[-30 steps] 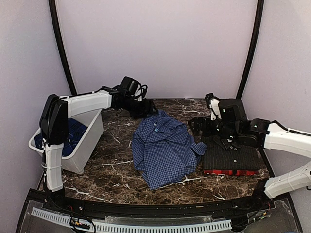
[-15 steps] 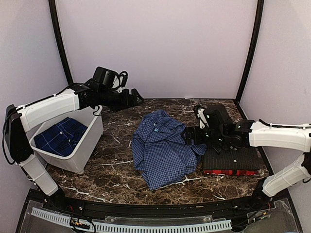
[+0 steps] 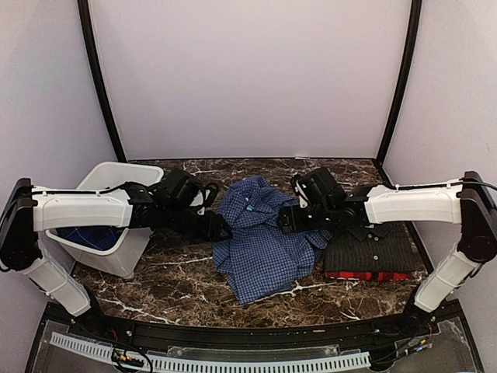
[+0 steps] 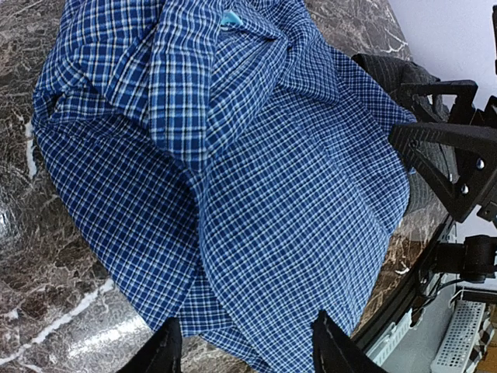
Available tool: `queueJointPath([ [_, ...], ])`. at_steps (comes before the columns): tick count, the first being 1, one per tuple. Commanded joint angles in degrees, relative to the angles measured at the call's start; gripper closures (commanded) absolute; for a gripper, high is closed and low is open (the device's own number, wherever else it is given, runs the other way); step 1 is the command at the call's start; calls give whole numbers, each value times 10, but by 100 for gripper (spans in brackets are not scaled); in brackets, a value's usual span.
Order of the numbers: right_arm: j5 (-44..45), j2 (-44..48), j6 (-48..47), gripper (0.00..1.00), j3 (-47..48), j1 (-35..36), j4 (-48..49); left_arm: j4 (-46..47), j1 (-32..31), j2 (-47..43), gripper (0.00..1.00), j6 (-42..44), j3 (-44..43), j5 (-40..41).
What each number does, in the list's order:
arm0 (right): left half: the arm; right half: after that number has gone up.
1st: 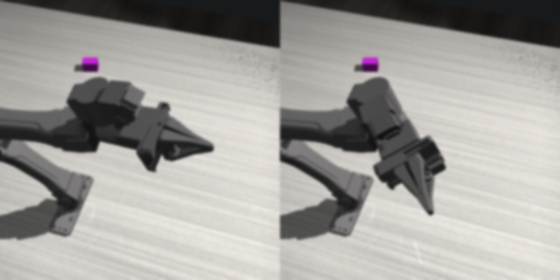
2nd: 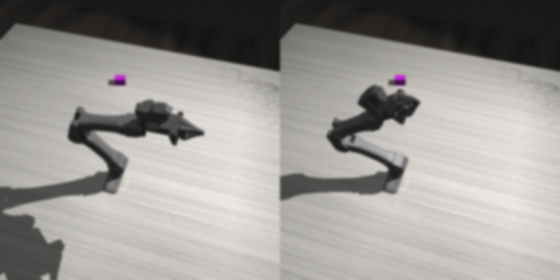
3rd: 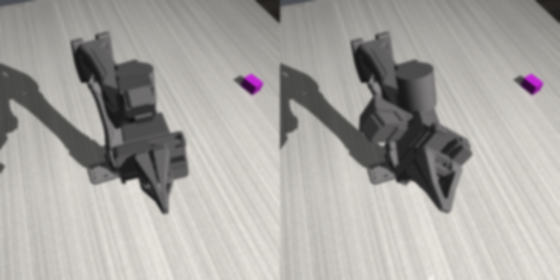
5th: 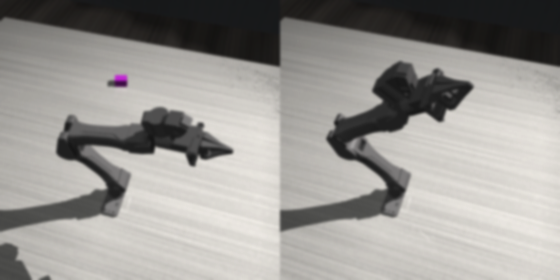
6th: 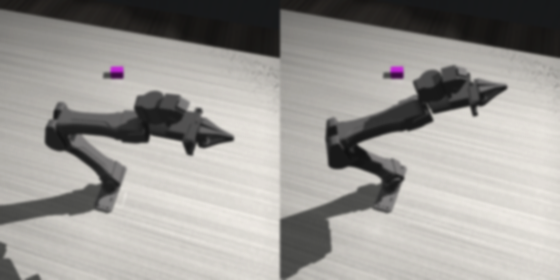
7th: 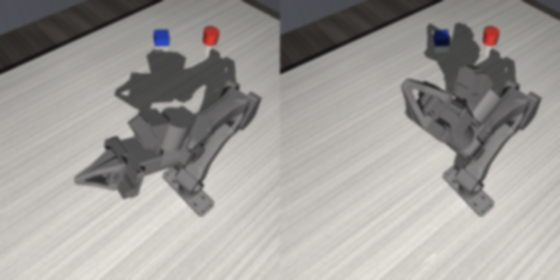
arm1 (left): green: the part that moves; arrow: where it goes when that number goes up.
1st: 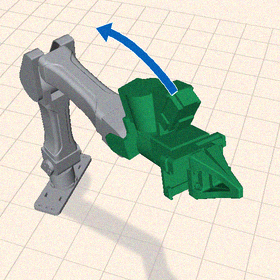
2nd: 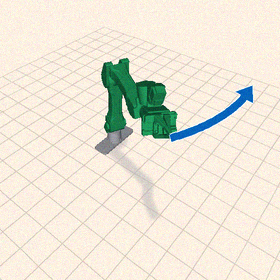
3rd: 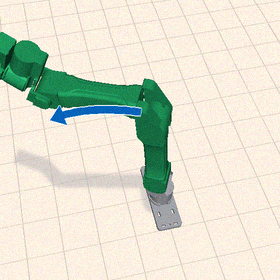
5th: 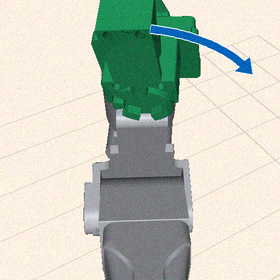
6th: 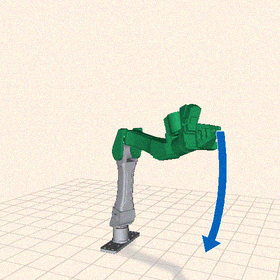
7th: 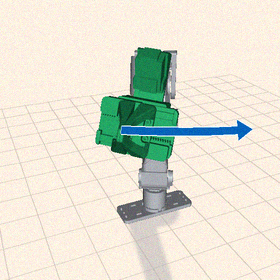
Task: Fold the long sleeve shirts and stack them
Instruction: Pick up the crumpled shirt from the center of the board.
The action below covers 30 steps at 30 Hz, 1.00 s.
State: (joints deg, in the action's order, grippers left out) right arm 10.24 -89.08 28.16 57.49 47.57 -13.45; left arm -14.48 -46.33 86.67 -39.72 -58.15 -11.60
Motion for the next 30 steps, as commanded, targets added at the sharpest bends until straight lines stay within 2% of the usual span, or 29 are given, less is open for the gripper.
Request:
queueJointPath([
  [1,0,-34,28,12,19,-5,5,45,-8,1,47,-25,24,-7],
  [7,31,-71,60,13,13,-21,15,85,-9,49,55,-18,34,-14],
  [16,-3,-118,74,16,13,-47,79,106,-9,118,68,-8,2,-19],
  [23,-21,-171,86,25,60,-47,74,101,-9,133,78,-20,-3,1],
  [30,-12,-164,80,36,57,-48,75,98,-9,124,96,-46,-3,20],
])
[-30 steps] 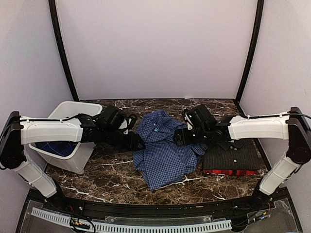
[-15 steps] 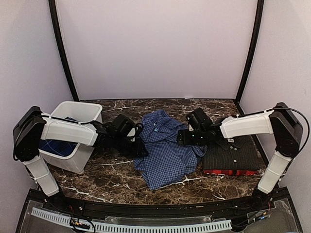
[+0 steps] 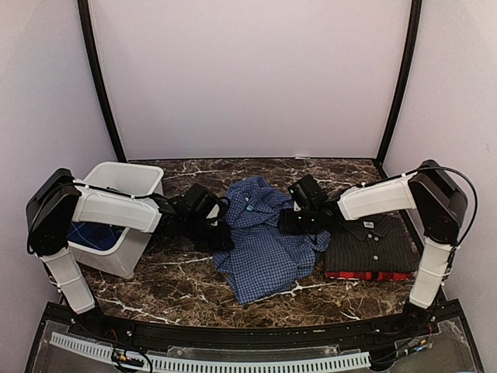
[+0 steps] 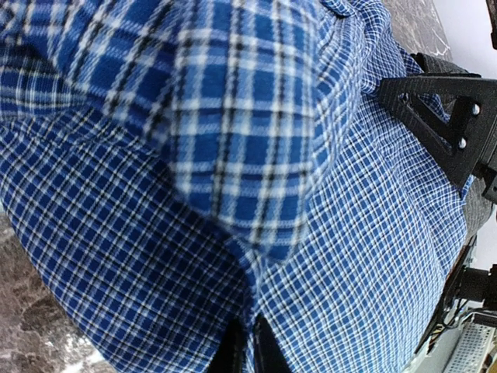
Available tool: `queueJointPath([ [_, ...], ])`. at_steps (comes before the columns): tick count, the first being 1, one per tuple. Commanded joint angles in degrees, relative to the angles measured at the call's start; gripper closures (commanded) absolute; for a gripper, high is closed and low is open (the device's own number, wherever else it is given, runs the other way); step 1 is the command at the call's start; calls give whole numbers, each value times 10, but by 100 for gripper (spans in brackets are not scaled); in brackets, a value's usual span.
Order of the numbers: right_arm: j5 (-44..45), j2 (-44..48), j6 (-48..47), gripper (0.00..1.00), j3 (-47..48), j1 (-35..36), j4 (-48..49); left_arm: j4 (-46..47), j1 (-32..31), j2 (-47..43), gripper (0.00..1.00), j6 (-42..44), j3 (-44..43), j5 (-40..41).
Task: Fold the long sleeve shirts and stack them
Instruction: Pick up the crumpled shirt from the center of the board.
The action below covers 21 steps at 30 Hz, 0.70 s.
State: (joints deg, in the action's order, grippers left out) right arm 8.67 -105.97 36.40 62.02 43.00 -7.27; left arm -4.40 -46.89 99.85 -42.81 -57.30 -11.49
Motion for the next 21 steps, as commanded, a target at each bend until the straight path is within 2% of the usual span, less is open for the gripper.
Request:
queueJointPath([
  [1,5,7,-8,39,17,-2,9,-10,-3,-11,98,-17,-15,25],
  [4,4,11,-22,53,28,-4,2,-34,-3,-20,100,-27,-30,49],
  [7,-2,18,-30,76,34,-6,-3,-66,-3,-36,100,-33,-49,72],
  [11,0,41,-40,100,30,-9,-21,-109,-2,-42,100,-36,-81,93],
  [15,11,71,-55,100,29,-17,-44,-140,0,-51,100,-30,-106,117],
  [21,47,104,-75,100,49,-54,-83,-230,36,-48,100,13,-200,196],
])
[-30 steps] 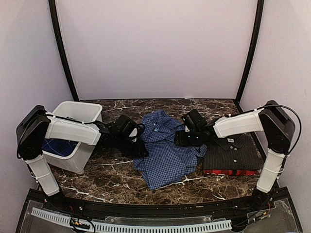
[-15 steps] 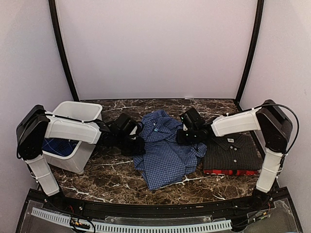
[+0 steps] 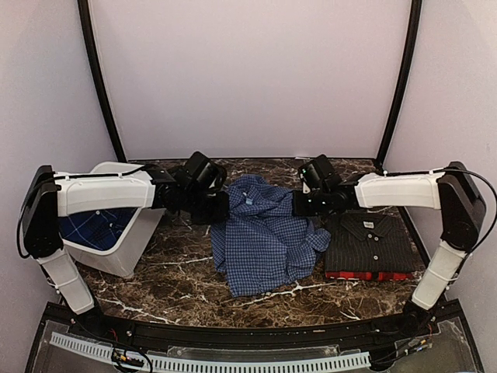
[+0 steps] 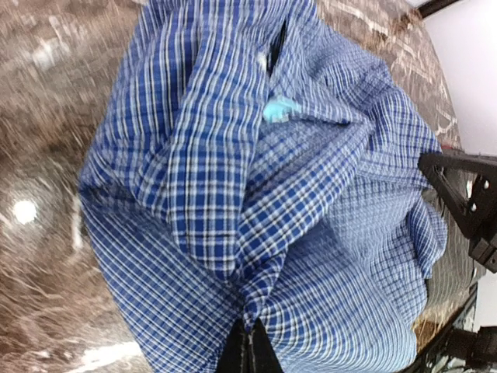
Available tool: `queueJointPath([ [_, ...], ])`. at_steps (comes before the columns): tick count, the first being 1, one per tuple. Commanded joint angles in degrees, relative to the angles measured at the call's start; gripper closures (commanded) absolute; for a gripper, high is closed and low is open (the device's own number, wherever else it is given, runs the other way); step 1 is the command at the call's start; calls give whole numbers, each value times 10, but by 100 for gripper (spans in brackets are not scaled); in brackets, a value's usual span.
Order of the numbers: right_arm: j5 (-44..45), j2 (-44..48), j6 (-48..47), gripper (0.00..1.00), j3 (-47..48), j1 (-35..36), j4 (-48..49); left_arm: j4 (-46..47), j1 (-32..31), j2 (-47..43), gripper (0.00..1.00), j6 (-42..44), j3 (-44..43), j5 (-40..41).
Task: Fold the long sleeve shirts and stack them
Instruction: Pick up the crumpled shirt from the center of the board, then adjust the crumpled shirt at the center of the board.
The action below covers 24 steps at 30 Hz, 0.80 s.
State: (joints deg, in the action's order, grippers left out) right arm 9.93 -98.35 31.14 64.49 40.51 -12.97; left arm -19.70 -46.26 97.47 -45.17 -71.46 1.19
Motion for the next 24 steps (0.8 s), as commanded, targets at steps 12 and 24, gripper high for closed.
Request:
queueJointPath([
  [12,75,-44,-72,100,162,-135,-52,-101,213,56,100,178,-271,42],
  [24,138,-256,-119,100,444,-190,-166,-80,318,224,100,197,-442,25],
])
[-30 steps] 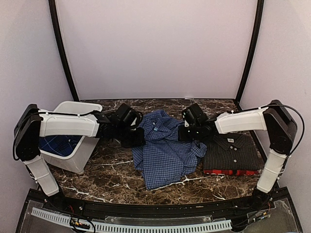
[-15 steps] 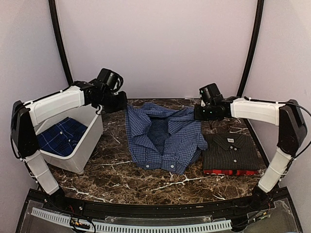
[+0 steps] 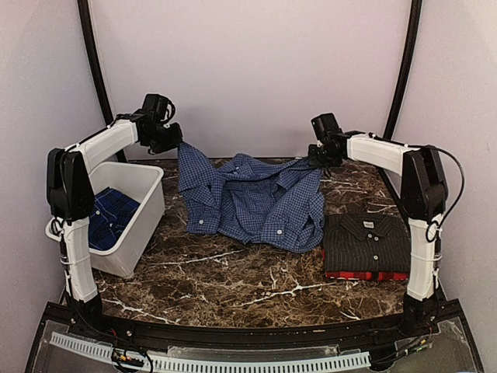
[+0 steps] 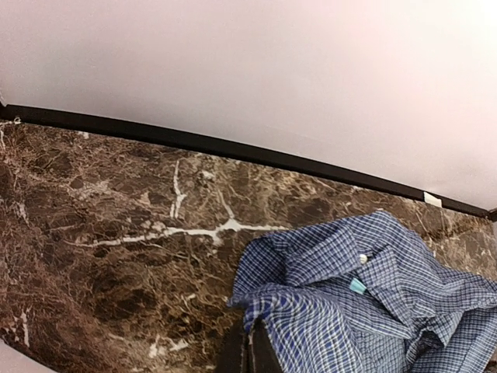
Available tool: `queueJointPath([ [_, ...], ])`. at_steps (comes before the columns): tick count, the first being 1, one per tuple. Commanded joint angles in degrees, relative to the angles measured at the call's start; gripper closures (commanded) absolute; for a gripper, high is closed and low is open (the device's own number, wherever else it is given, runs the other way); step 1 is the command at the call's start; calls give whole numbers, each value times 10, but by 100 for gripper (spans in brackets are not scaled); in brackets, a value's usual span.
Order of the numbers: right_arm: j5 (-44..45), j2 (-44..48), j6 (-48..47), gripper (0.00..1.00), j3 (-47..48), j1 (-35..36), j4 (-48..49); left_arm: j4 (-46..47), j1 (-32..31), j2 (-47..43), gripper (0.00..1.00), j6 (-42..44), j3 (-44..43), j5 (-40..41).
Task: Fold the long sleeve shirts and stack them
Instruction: Adjust the crumpled shirt at the center of the board.
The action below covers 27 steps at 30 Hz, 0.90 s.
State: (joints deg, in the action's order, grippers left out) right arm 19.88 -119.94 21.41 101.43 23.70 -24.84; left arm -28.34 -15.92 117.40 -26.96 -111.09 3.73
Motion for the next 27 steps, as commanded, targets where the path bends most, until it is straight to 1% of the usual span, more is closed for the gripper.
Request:
queueJointPath([
  [1,38,-53,-20,100,96,-29,-57,5,22,33,100,13,-66,-2],
  [4,43,-75,-16,100,129,-54,-80,-10,39,61,100,-1,-102,-5],
  [9,33,-67,-19,100,119,-82,-67,-16,52,65,100,4,-137,-3],
  [13,43,-81,-39,100,146,-90,-76,-14,60,73,100,16,-149,10],
  [17,42,-85,-58,100,152,-98,-74,-7,68,76,100,12,-148,21],
  [23,31,-84,-86,100,163,-110,-64,2,68,78,100,10,-154,-6],
  [25,24,-90,-94,95,171,-111,-65,6,68,82,100,11,-160,-20],
  [27,15,-98,-99,87,182,-112,-73,10,68,92,100,9,-169,-44],
])
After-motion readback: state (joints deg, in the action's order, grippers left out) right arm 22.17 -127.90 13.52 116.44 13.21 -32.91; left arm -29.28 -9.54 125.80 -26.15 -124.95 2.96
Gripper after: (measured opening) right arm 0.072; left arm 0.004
